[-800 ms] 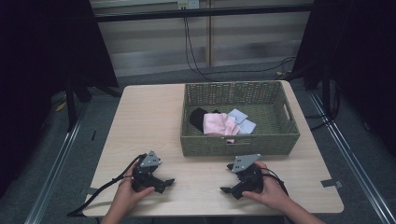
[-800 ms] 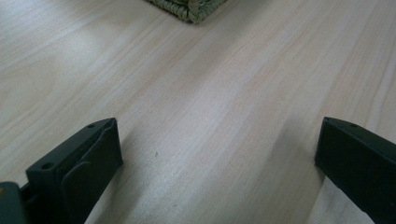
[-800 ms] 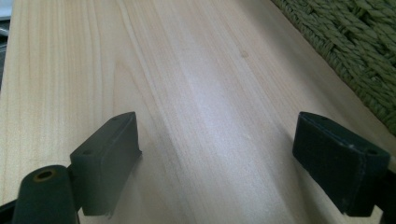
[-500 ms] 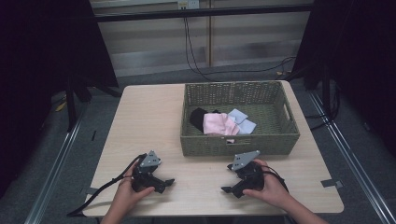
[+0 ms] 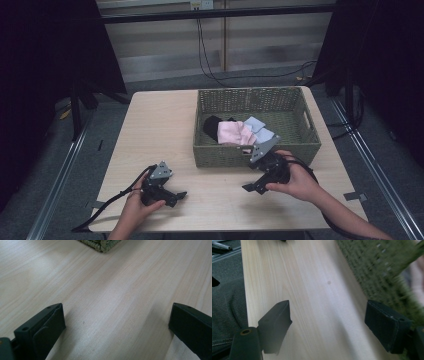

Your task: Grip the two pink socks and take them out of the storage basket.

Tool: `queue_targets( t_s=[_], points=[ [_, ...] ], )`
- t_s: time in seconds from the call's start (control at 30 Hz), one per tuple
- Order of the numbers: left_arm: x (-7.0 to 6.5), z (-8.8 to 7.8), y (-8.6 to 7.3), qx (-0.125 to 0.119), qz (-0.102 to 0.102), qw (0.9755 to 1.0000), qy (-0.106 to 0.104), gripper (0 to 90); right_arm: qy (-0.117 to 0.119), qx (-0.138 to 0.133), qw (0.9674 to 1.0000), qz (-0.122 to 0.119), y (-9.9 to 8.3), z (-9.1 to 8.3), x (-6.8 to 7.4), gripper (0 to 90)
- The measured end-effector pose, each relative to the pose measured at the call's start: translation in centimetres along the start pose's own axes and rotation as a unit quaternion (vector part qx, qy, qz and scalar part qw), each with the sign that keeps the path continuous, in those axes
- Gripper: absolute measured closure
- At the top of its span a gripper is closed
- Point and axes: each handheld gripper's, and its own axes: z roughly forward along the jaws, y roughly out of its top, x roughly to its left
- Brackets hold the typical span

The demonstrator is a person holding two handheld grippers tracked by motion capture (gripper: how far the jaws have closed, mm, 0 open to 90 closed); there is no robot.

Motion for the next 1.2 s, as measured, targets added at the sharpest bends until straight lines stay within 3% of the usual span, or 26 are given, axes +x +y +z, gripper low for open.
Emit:
queue_targets(
  t_s=[0.23,0.43,0.8,1.2],
  points=[
    [0.0,0.0,0.0,0.0,0.0,1.0,0.0,0.0,0.003,0.0,1.0,0.003,2.4,-2.7,-1.3,21.4],
    [0.0,0.0,0.0,-0.002,-0.002,1.0,0.0,0.0,-0.001,0.007,1.0,0.002,3.9,-3.9,-2.5,22.1],
    [0.0,0.0,0.0,-0.002,-0.001,1.0,0.0,0.0,-0.007,0.011,0.9997,0.021,5.7,-4.3,-4.5,22.5],
    [0.0,0.0,0.0,-0.002,-0.001,1.0,-0.001,0.0,-0.044,0.019,0.9975,0.053,6.6,-3.3,-8.6,23.2]
  ],
)
